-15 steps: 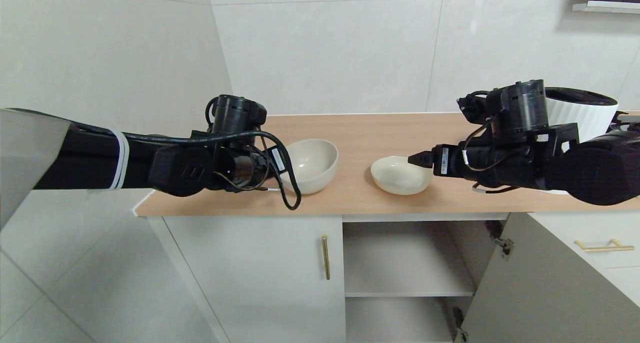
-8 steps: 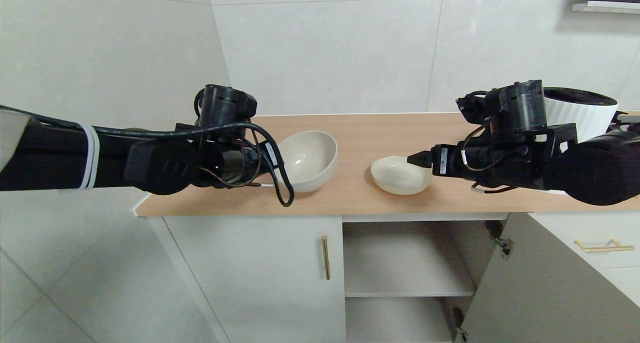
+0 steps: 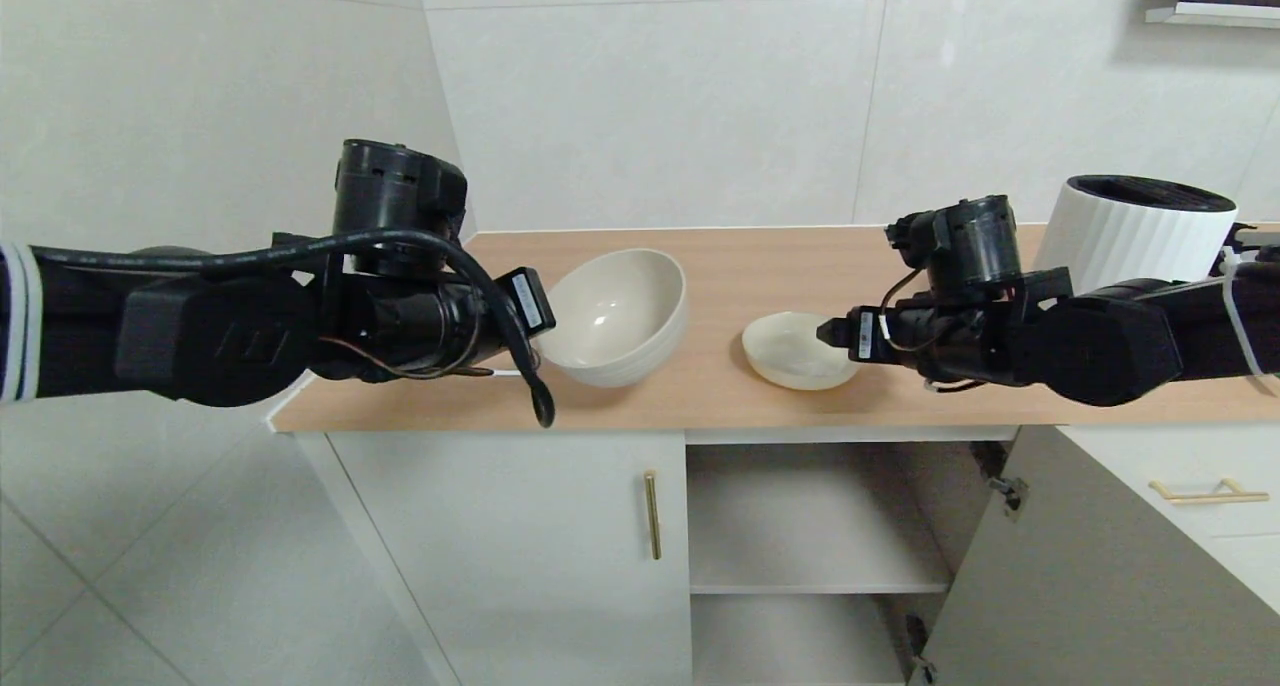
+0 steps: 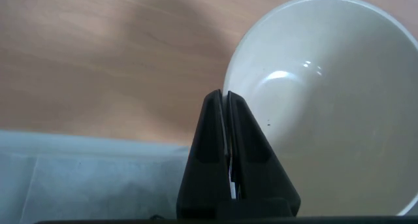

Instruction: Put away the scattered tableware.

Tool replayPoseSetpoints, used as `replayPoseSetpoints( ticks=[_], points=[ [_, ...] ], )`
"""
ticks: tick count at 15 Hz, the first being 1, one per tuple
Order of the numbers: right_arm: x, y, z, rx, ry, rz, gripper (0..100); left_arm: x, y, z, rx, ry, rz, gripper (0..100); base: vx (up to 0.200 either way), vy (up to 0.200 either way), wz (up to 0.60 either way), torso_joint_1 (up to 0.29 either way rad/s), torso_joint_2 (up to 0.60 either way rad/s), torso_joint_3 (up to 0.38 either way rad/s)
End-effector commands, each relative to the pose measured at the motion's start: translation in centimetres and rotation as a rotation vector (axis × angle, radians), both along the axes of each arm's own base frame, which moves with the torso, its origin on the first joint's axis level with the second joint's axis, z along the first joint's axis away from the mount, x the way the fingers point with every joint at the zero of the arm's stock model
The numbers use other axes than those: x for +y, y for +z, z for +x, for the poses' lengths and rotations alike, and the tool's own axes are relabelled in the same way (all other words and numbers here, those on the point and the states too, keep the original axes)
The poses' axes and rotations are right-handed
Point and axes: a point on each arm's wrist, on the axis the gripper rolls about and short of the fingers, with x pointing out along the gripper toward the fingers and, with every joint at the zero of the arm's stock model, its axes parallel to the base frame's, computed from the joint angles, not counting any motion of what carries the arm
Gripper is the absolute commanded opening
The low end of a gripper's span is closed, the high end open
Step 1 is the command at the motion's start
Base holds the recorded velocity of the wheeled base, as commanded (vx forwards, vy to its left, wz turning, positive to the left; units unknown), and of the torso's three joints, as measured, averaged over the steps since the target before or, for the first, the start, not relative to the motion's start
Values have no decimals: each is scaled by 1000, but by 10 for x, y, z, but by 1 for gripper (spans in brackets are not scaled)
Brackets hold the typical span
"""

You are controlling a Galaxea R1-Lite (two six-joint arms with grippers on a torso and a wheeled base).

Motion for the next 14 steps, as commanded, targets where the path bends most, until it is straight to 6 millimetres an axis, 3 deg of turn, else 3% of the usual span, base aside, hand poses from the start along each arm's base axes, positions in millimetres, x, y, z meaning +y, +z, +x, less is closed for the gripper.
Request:
replayPoseSetpoints(
  ticks=[1, 8, 9, 14],
  points=[
    [3, -15, 11, 30, -12, -19, 100, 6, 13, -16, -28, -32, -15, 0, 0, 0, 0, 0, 0, 0],
    [-4, -29, 27, 52, -45, -28, 100, 4, 13, -18, -28, -39, -13, 0, 0, 0, 0, 0, 0, 0],
    [-5, -31, 28, 55, -48, -29, 0, 4, 13, -18, -28, -41, -13, 0, 0, 0, 0, 0, 0, 0],
    [-5, -27, 29, 47, -44, -19, 0, 4, 13, -18, -28, -42, -14, 0, 0, 0, 0, 0, 0, 0]
  ],
)
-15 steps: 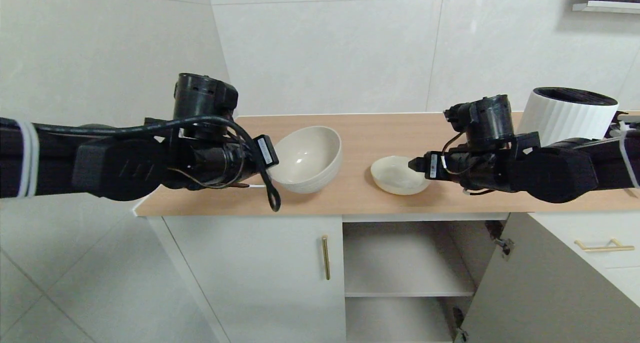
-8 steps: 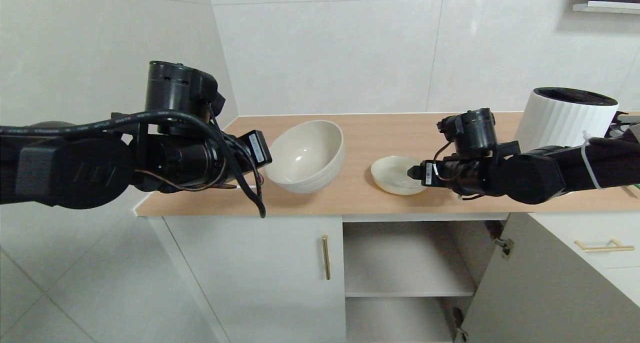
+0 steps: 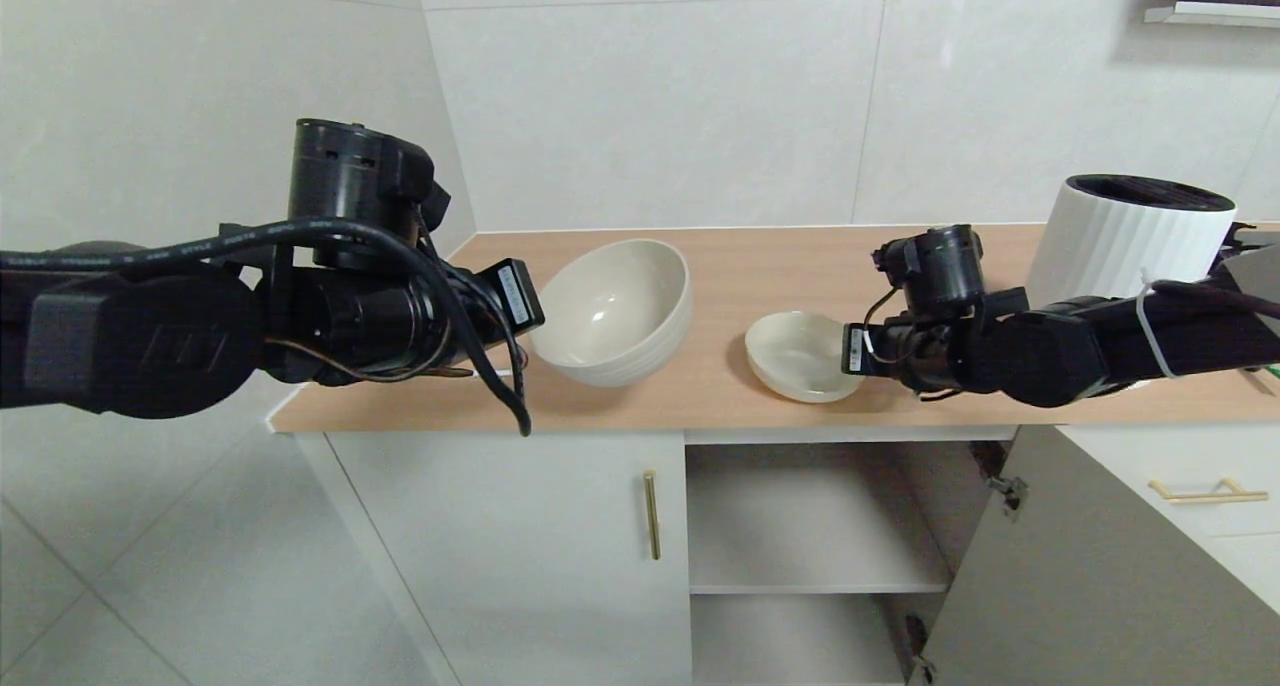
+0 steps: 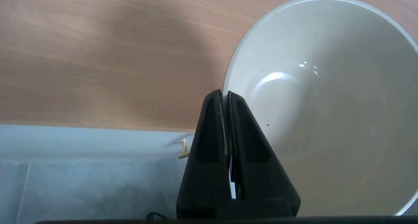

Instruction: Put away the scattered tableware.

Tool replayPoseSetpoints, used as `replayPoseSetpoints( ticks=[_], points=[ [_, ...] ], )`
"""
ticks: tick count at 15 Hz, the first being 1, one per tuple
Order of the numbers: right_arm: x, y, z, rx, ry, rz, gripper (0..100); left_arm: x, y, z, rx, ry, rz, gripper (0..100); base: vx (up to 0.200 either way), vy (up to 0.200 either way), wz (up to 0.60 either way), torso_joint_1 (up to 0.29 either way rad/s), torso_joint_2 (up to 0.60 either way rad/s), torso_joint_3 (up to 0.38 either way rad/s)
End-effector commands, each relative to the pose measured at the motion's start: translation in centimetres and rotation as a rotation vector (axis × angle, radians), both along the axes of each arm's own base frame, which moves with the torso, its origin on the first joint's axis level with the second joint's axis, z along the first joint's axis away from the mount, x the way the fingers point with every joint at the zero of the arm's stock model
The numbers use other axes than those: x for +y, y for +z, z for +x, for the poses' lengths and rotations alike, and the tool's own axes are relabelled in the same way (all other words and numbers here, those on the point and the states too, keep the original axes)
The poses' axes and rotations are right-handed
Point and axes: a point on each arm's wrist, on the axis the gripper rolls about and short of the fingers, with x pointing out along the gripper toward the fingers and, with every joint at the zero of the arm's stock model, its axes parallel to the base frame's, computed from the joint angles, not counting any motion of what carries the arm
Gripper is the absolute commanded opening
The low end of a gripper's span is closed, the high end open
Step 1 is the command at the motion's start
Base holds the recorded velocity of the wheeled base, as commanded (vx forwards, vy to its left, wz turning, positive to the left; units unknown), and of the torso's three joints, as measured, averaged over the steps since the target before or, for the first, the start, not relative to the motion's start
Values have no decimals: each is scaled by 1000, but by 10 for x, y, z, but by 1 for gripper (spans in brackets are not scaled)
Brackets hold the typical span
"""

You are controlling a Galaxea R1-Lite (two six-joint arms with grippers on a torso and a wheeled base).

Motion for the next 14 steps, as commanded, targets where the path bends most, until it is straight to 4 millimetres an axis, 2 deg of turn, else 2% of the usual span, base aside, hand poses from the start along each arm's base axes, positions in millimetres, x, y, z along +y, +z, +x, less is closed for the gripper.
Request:
replayPoseSetpoints(
  ticks=[1, 4, 5, 8, 9, 10, 11, 14],
  points=[
    [0, 3, -1, -6, 0, 3, 0, 0, 0, 0, -1, 0, -1, 0, 0, 0, 0, 0, 0, 0],
    [-1, 6, -2, -12, -1, 7, 0, 0, 0, 0, -1, 0, -1, 0, 0, 0, 0, 0, 0, 0],
    [-2, 12, -6, -23, 1, 18, 0, 0, 1, 0, -1, 2, -3, 0, 0, 0, 0, 0, 0, 0],
    [-7, 34, -28, -49, 36, 64, 0, 2, 5, -4, -14, 3, -8, 0, 0, 0, 0, 0, 0, 0],
    [-11, 54, -52, -67, 126, 114, 0, 7, 10, -16, -24, -1, -11, 0, 0, 0, 0, 0, 0, 0],
    [-13, 61, -61, -74, 164, 135, 0, 9, 11, -21, -26, -8, -6, 0, 0, 0, 0, 0, 0, 0],
    [-19, 69, -79, -72, 217, 159, 0, 15, 11, -33, -35, -40, 29, 0, 0, 0, 0, 0, 0, 0],
    [-36, 76, -124, 2, 354, 201, 0, 26, 15, -62, -54, -119, 41, 0, 0, 0, 0, 0, 0, 0]
  ],
)
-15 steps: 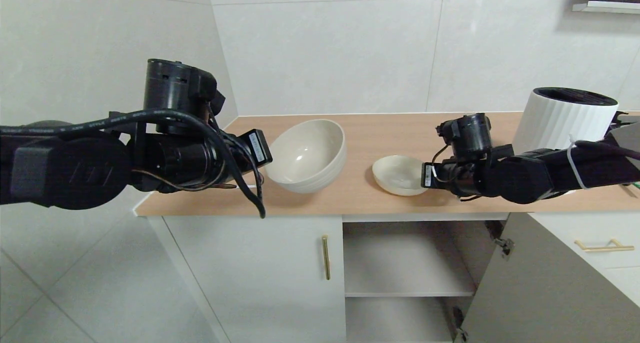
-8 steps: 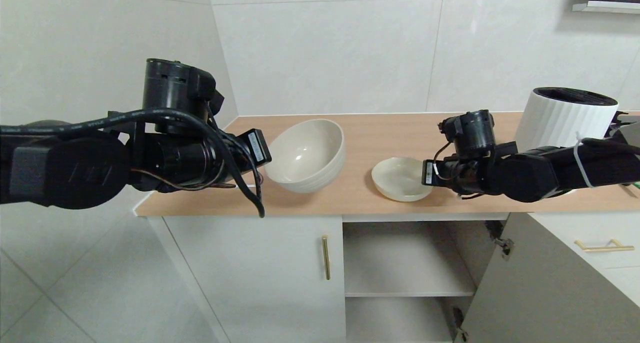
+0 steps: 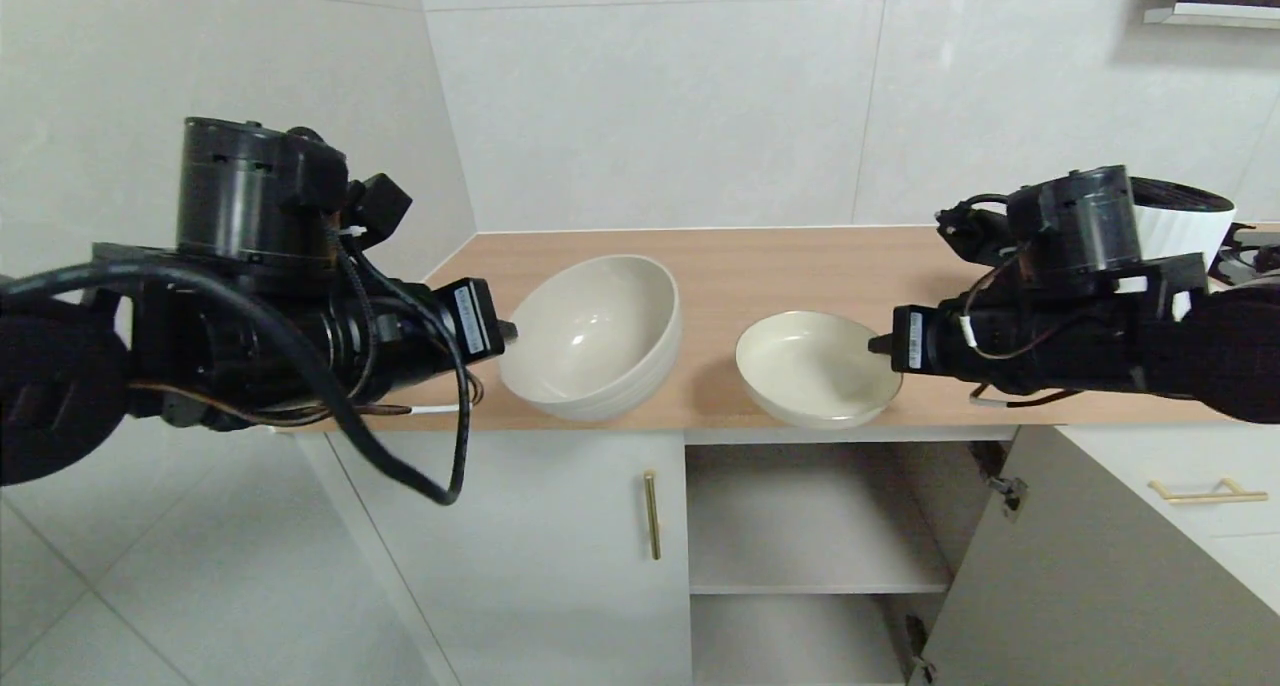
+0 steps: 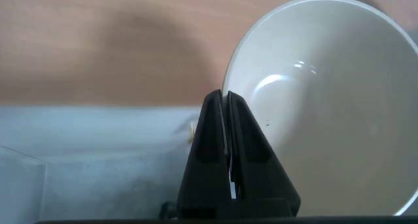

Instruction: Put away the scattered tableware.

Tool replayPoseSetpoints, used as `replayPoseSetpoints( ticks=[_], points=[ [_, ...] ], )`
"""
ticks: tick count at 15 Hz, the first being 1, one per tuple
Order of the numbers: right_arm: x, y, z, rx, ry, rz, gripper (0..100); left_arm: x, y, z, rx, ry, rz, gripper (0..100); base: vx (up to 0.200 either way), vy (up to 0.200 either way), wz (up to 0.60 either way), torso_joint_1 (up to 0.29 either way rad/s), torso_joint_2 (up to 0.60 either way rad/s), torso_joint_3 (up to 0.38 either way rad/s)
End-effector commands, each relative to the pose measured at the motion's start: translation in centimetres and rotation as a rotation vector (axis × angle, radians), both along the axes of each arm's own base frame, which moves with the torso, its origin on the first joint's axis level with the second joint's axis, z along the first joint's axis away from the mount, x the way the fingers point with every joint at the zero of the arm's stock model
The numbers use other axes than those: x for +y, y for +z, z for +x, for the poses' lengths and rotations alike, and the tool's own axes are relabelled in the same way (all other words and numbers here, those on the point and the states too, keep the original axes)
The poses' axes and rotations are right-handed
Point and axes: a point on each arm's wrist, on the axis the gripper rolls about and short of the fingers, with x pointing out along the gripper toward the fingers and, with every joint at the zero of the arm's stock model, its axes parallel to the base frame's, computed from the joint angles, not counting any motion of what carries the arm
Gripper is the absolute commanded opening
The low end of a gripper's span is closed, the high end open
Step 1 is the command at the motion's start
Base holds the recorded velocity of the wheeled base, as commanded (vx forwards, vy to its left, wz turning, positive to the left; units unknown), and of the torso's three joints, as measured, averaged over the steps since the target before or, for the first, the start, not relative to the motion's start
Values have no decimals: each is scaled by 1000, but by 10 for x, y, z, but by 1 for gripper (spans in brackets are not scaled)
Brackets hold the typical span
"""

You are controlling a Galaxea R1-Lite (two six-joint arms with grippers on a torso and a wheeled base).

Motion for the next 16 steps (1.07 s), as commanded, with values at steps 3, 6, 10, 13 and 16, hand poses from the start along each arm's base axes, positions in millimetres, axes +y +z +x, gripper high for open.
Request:
replayPoseSetpoints(
  ticks=[3, 6, 10, 13, 16],
  points=[
    [-22, 4, -64, 83, 163, 43, 0, 17, 1, -42, -18, -65, 10, 0, 0, 0, 0, 0, 0, 0],
    [-25, -18, -72, 126, 200, -26, 0, 15, -9, -49, 13, -87, 23, 0, 0, 0, 0, 0, 0, 0],
    [-27, -22, -81, 139, 206, -33, 0, 6, -21, -53, 52, -130, 40, 0, 0, 0, 0, 0, 0, 0],
    [-26, -26, -77, 153, 202, -41, 0, 5, -22, -52, 57, -130, 44, 0, -200, 0, 0, 7, 2, 1],
    [-23, -32, -70, 154, 200, -43, 0, 5, -23, -52, 60, -130, 45, 0, 0, 0, 0, 0, 0, 0]
  ],
)
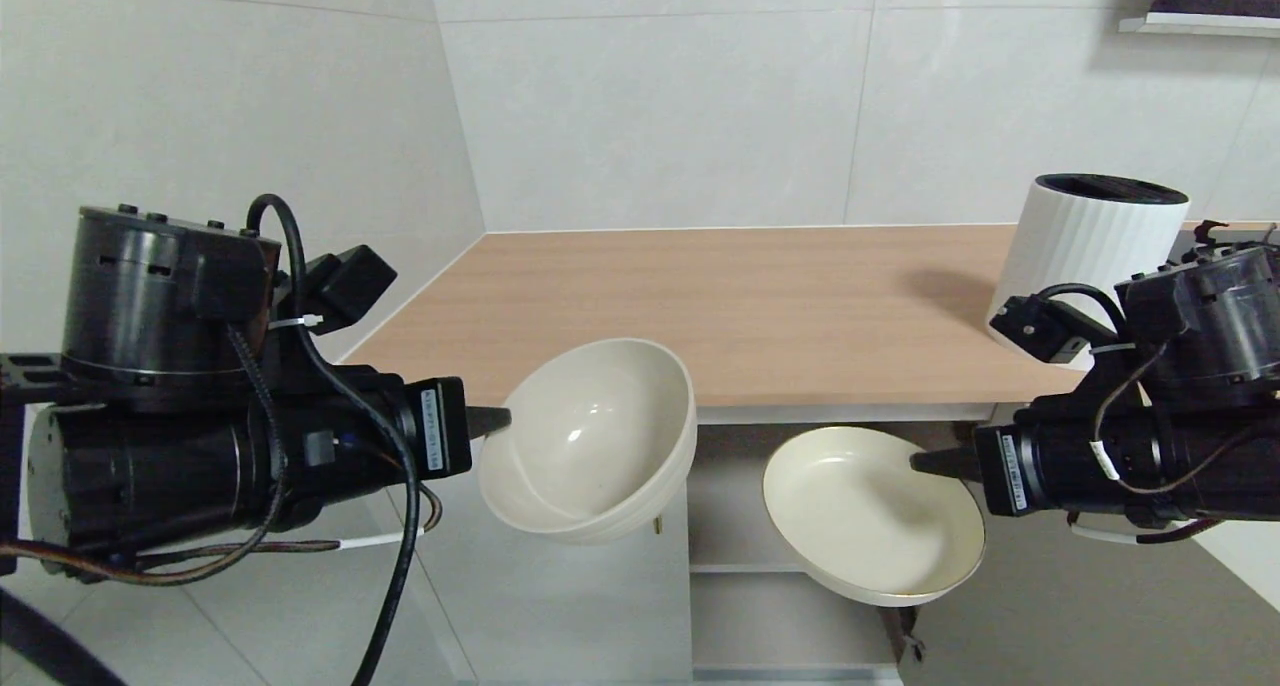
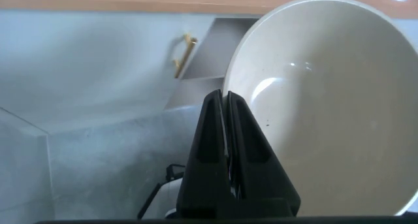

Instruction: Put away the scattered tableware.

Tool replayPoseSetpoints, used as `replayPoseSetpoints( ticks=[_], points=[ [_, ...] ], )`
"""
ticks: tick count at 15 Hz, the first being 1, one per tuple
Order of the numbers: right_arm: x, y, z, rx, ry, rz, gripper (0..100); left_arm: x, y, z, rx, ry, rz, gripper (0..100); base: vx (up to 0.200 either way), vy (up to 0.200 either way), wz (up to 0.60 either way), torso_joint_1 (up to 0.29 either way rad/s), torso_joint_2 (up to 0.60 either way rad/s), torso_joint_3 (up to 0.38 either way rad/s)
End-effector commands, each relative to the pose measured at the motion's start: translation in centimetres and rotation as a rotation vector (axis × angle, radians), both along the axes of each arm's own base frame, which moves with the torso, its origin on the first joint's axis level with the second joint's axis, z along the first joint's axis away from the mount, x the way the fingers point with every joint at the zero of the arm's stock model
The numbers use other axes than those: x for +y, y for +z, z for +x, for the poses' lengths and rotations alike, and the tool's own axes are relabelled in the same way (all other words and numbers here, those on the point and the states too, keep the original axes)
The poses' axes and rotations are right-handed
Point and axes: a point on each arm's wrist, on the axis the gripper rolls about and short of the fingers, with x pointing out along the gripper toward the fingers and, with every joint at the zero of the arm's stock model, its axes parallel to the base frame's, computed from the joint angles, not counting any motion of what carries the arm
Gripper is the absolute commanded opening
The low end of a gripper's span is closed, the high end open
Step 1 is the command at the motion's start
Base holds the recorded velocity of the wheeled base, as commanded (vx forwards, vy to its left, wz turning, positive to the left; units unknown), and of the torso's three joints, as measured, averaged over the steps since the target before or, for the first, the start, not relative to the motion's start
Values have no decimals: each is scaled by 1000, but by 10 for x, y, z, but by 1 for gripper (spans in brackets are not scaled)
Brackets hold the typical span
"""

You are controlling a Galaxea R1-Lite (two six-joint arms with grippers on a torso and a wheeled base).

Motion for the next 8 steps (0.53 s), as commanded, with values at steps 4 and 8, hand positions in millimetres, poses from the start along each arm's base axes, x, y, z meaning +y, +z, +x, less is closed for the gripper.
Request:
replayPoseSetpoints(
  ticks=[4, 8],
  points=[
    [2, -10, 9, 32, -8, -13, 0, -1, -4, 2, 13, 1, 7, 0, 0, 0, 0, 0, 0, 0],
    [3, -12, 10, 36, -7, -17, 0, -1, -4, 3, 15, 1, 8, 0, 0, 0, 0, 0, 0, 0]
  ],
)
